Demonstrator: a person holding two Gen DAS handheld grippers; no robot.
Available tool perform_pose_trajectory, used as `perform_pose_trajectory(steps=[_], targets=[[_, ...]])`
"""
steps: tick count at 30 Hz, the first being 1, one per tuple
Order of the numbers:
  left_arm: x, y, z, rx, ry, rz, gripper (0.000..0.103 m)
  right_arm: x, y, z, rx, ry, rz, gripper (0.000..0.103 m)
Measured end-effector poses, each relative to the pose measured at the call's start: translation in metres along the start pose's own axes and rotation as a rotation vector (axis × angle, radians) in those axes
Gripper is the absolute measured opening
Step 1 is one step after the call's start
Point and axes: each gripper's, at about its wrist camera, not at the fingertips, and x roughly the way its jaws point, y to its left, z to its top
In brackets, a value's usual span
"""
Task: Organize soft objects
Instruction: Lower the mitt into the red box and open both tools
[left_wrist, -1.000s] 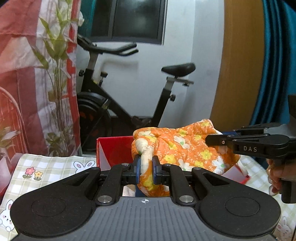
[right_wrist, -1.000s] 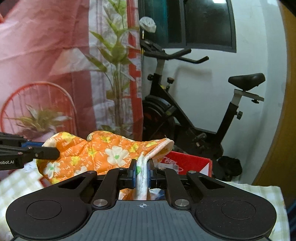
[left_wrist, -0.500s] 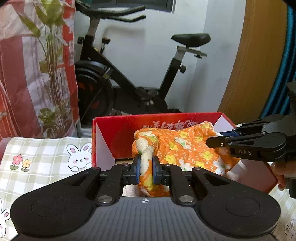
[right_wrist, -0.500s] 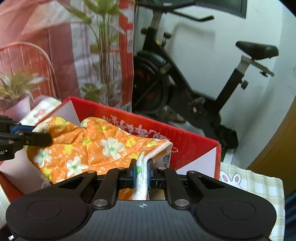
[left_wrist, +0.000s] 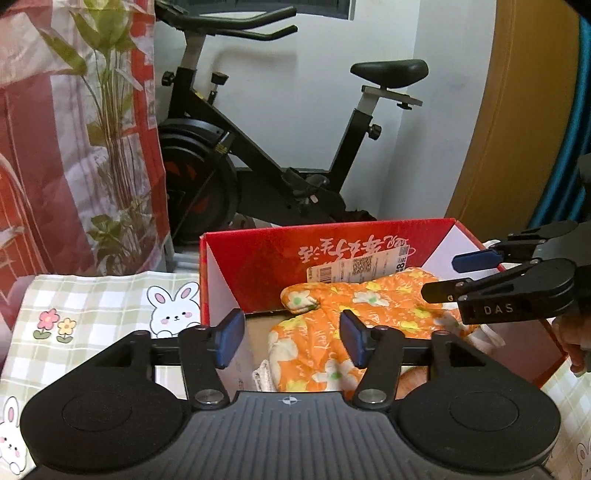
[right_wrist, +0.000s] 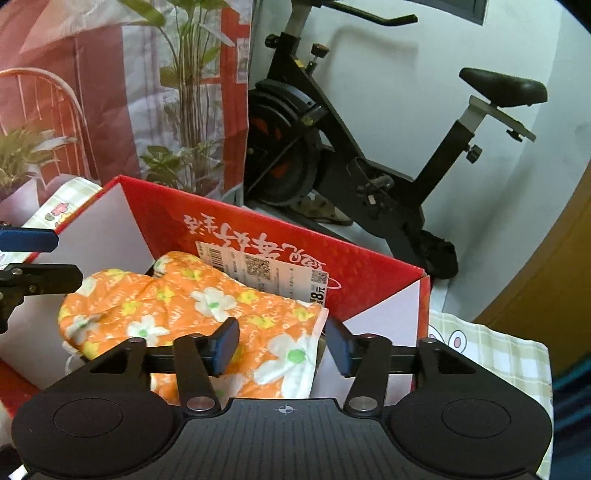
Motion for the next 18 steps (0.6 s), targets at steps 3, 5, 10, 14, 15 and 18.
perform_pose_trajectory(steps=[3, 5, 10, 14, 15, 18], targets=[[-0.012, -0.002, -0.001, 0.001, -0.017, 0.015, 0.077, -0.013, 0.002, -0.003, 0.009, -0.014, 0.002, 0.067], [-0.021, -0.003, -0.003, -0.005, -0.028, 0.021, 0.084, -0.023, 0.004, -0.007, 0.013, -0.023, 0.002, 0.073], [-0.045, -0.007, -0.011, -0.018, -0.050, 0.031, 0.096, -0.053, 0.009, -0.018, 0.055, -0.085, -0.009, 0.103], [-0.064, -0.014, -0.019, 0.001, -0.061, 0.060, 0.099, -0.074, 0.013, -0.027, 0.086, -0.112, 0.005, 0.103], [-0.068, -0.016, -0.021, 0.006, -0.066, 0.067, 0.100, -0.078, 0.015, -0.029, 0.082, -0.116, 0.005, 0.103], [-0.082, -0.021, -0.026, 0.018, -0.079, 0.077, 0.103, -0.091, 0.023, -0.037, 0.059, -0.129, 0.005, 0.103]])
